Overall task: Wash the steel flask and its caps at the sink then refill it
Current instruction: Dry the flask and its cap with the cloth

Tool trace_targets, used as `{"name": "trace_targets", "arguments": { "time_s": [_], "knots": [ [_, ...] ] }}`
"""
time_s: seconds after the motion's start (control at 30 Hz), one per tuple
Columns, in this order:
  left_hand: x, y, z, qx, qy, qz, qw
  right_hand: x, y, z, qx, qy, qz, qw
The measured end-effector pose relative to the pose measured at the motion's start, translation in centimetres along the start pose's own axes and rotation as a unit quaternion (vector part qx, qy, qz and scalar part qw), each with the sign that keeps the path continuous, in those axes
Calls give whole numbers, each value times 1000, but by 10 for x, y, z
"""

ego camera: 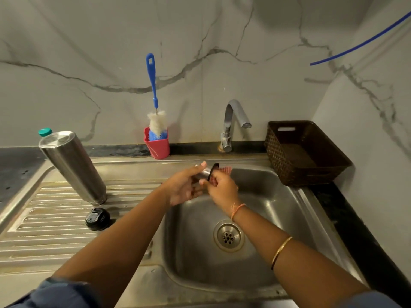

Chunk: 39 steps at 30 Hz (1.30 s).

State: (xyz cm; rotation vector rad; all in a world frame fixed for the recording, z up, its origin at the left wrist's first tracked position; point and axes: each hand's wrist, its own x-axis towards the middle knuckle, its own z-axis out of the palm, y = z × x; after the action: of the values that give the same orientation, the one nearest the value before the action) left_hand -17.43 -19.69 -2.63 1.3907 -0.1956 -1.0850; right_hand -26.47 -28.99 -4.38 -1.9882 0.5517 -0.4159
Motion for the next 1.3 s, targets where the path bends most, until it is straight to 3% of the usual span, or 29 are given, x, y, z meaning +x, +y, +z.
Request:
{"name": "trace_targets", "arguments": {
  "time_s": [0.07,0.13,0.2,0.23,0.27,0.33,0.4,0.47,0.53,0.67,0.7,0.77,0.83,0.87,0.9,0.93,1.03,1.07,1.2,1.3],
  "knots": [
    [-1,0,2,-41,-23,25,999,-3,-15,1,232,-1,72,970],
    [1,1,3,-63,9,20,998,-6,-18,1,217,-23,64,974],
    [1,-2,6,-68,50,2,996,-5,-12,-2,34,-59,2,998],
    [2,-6,7,-74,74,-8,994,-5,-8,-5,-98,-85,-39,991],
    [2,-11,7,-86,99,-19,991,-4,-2,-7,-241,-108,-87,961],
    [2,-19,9,-127,118,-40,984,-2,4,-12,-471,-121,-208,849],
    [2,-21,13,-140,120,-41,982,-2,2,-13,-549,-92,-271,786],
    [6,-17,14,-108,136,-11,985,-3,-2,-11,-541,-64,-251,800],
    [7,-11,17,-83,140,13,987,-6,-9,-7,-485,-52,-194,851],
    [5,-16,16,-86,123,8,989,1,-13,-6,-371,-120,-72,918],
    [4,-20,14,-89,111,11,990,5,-11,-8,-317,-143,-46,937],
    [5,-26,8,-91,88,26,992,8,-8,-16,-98,-200,23,975],
    [4,-28,5,-99,73,32,992,4,-9,-21,120,-207,76,968],
    [3,-26,5,-103,69,31,992,1,-12,-19,167,-203,90,961],
    [3,-25,5,-102,68,31,992,-2,-14,-15,166,-200,95,961],
    [3,-23,7,-98,69,35,992,-4,-14,-10,97,-193,88,972],
    [5,-17,9,-29,95,66,993,2,-7,-1,-201,-133,-11,970],
    [5,-15,7,-10,94,75,993,4,-6,-3,-202,-128,-21,971],
    [2,-10,-3,51,26,107,993,11,-14,-27,46,-216,57,974],
    [-2,-8,-9,90,-28,92,991,14,-17,-48,75,-276,56,957]
  ]
}}
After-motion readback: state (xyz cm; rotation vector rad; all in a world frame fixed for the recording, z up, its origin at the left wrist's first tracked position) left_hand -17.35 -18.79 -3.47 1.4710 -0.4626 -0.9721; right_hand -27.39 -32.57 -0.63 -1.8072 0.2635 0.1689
